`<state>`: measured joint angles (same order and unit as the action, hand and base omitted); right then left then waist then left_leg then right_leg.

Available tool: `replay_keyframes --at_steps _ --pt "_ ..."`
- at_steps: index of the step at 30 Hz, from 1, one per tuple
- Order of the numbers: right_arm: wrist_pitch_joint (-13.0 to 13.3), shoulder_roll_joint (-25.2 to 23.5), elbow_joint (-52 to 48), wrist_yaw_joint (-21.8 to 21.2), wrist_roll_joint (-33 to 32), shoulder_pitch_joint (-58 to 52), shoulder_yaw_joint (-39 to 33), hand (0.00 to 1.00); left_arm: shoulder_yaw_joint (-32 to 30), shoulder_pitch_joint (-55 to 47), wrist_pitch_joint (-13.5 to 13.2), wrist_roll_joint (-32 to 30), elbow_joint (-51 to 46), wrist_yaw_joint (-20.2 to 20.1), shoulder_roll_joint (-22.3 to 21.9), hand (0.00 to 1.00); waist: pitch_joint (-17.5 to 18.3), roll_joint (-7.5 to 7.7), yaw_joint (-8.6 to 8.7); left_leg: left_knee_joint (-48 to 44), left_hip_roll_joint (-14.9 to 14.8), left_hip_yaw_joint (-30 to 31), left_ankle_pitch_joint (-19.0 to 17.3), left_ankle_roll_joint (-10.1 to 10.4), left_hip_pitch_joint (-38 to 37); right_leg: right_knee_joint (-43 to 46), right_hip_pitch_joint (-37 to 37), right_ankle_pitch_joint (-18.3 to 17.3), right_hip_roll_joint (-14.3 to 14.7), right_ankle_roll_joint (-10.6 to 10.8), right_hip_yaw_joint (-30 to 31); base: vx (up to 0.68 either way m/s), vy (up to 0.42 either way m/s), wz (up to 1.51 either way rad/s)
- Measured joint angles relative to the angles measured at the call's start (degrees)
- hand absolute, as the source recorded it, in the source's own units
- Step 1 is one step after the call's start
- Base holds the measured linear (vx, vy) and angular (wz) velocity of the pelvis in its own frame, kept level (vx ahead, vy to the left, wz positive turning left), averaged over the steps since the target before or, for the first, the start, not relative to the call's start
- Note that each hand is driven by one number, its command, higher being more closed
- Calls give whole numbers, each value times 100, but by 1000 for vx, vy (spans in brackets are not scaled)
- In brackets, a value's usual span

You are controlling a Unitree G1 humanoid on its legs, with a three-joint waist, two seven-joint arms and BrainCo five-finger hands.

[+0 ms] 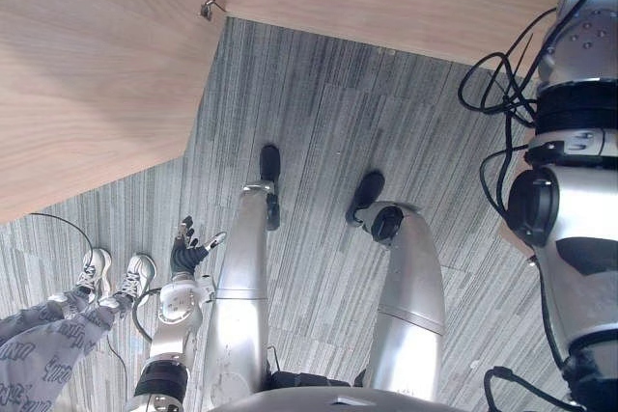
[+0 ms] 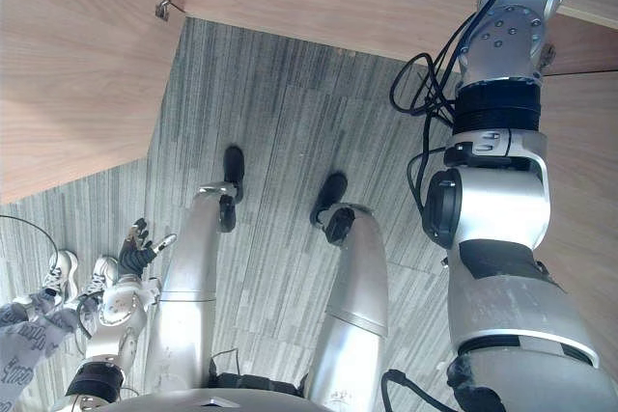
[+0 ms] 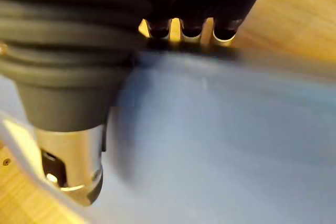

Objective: Walk over to the cabinet, pick up the folder, carry it to the office cabinet, place the folder inside the office cabinet, then close the office cabinet door

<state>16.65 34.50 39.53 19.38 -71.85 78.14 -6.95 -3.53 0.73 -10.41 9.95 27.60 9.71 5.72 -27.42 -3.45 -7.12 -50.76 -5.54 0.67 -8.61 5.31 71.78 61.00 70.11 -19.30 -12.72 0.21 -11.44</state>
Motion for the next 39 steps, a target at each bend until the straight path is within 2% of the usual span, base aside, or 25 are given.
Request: replay_keyframes --at_steps 15,19,26,31,36,39 --pt "53 0 19 -9 11 71 187 0 38 0 11 -2 -162 -6 49 0 10 -10 -8 -16 -19 -28 68 -2 -54 52 -4 60 4 -105 24 -2 1 0" --pt "-42 108 28 -20 100 70 296 0 92 0 13 -2 -166 -11 107 0 11 -9 21 -20 -55 -46 73 -6 -82 36 -28 86 20 -139 19 -15 15 -4" --pt "-677 714 227 -310 1635 56 1173 0 143 91 52 -18 35 -18 243 0 13 -6 125 20 -181 -96 77 -15 -247 -159 -234 194 133 -158 -6 -13 23 -10" --pt "-933 1103 249 -447 2991 74 1764 0 141 347 79 -160 282 -26 316 0 89 -4 165 189 -263 -176 137 -71 -348 -407 -327 350 216 -162 -7 -21 21 -10" --pt "-1279 1110 660 -576 4062 369 2234 0 145 548 144 -324 348 -91 435 0 91 -2 284 241 -324 -264 136 -95 -525 -557 -531 428 243 -167 -6 -22 26 -6" --pt "-1358 1113 673 -664 4589 622 2269 0 141 695 155 -338 488 -182 488 0 92 -2 331 378 -414 -455 189 -189 -618 -700 -607 509 242 -144 6 -36 23 -2"
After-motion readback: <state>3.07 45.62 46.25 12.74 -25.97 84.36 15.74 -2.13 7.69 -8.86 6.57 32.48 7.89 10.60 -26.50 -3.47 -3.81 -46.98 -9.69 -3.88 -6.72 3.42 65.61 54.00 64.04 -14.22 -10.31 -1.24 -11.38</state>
